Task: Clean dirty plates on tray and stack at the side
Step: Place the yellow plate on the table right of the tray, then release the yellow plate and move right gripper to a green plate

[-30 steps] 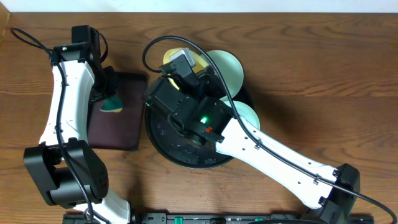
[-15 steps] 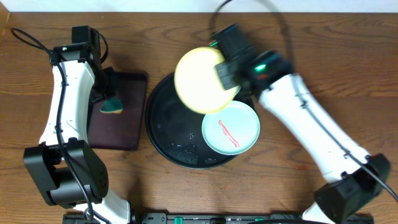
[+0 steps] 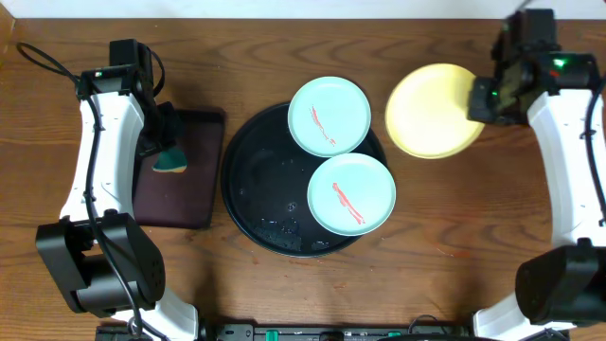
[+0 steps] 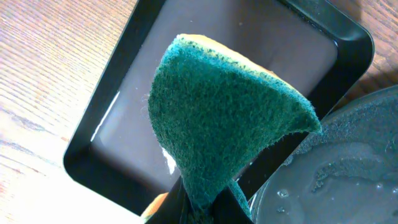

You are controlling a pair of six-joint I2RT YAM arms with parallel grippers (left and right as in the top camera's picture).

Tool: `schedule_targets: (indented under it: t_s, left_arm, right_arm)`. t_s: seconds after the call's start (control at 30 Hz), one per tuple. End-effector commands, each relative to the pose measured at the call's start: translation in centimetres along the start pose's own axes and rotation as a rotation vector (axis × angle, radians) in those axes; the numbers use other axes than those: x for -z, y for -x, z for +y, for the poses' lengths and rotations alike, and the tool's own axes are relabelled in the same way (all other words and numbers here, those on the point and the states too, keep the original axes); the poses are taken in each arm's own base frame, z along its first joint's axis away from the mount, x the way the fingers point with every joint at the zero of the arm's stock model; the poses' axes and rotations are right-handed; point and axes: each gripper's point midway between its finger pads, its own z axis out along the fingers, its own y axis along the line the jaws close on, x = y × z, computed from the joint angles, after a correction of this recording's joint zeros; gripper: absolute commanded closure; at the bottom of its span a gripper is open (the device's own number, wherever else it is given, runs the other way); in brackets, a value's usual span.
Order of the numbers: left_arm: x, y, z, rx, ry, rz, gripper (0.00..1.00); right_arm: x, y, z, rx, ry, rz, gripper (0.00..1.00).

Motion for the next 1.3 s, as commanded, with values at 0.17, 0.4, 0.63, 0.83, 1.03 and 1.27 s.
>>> schedule_targets:
  t_s: [0.17, 0.4, 0.63, 0.83, 1.03, 1.27]
  left_arm:
    - [-0.3, 0.0, 0.4, -0.016, 0.02, 0.004, 0.93]
    - [-0.3, 0.0, 0.4, -0.016, 0.02, 0.004, 0.93]
    - [-0.3, -0.1, 0.4, -0.015, 0.02, 0.005, 0.93]
    - [-0.3, -0.1, 0.4, -0.016, 0.019, 0.005, 0.93]
    - [-0.3, 0.1, 0.3, -0.015, 0.017, -0.002, 0.92]
    - [-0.3, 0.1, 0.3, -0.015, 0.017, -0.001, 0.93]
  right_arm:
    - [-7.0, -4.4, -3.4, -0.105, -0.008, 0.134, 0.99]
    - [-10.7, -6.6, -2.8, -0.119, 0.054, 0.143, 0.99]
    - [-12.0, -8.6, -3.1, -0.12, 0.04, 0.179, 0.91]
    - [-11.2, -8.1, -2.3, -0.134, 0.079, 0.185, 0.73]
    - [-7.1, -6.2, 1.4, -0.052, 0.284, 0.205, 0.61]
    - [-5.0, -7.2, 7.0, 0.111, 0.491, 0.228, 0.52]
